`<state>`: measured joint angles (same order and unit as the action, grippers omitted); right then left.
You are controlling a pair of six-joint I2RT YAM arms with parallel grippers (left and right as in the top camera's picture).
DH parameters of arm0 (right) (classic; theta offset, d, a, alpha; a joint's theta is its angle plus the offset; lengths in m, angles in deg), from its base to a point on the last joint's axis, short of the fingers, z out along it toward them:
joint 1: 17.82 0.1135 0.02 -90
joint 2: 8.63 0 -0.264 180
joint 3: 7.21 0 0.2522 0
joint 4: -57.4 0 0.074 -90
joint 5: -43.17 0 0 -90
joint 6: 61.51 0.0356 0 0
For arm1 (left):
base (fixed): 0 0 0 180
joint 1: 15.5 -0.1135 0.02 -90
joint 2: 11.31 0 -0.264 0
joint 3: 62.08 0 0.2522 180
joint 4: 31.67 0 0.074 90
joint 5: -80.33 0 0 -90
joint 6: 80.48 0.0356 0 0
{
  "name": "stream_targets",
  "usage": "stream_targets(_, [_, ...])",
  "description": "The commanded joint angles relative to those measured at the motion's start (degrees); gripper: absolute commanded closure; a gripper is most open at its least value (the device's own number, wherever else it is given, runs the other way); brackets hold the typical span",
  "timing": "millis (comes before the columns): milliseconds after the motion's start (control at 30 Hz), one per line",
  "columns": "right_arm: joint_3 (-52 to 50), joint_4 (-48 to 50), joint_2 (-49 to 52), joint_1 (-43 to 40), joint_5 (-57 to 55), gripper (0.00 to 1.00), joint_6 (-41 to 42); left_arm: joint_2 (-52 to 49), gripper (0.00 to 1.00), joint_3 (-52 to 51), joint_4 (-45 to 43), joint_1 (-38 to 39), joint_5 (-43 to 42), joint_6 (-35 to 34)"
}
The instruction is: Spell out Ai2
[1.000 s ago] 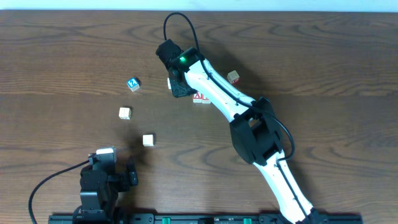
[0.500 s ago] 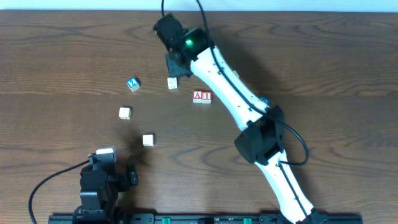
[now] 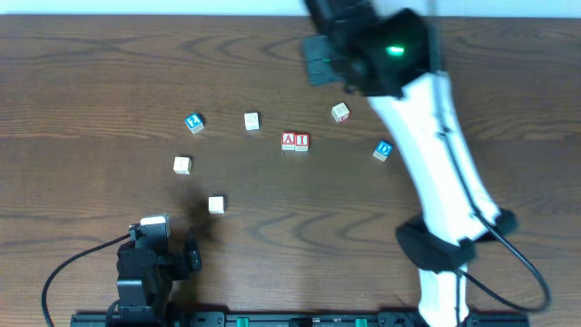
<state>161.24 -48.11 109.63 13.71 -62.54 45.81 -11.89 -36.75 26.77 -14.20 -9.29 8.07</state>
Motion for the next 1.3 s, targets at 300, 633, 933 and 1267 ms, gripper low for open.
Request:
stream_targets(300, [-14.8,-0.2,-23.5,-15.9,4.4,0.99,-1.6,0.4,0.05,-1.3,1.9,0.2,0.4,0.2])
stream_targets(633, [-45.2,3.7,-52.9,-16.0,4.3,0.99,-2.7,0.4,0.05,-1.3,1.9,0.2,0.4,0.2])
stream_targets(933, [-61.2,1.3,-75.8,-16.0,4.3,0.99,-2.8,0.4,0.05,-1.3,1.9,0.2,0.4,0.2])
stream_targets(1267, [-72.0,-1.2,-89.4,-16.0,5.5,0.63,-2.6,0.4,0.05,-1.3,1.9,0.2,0.4,0.2])
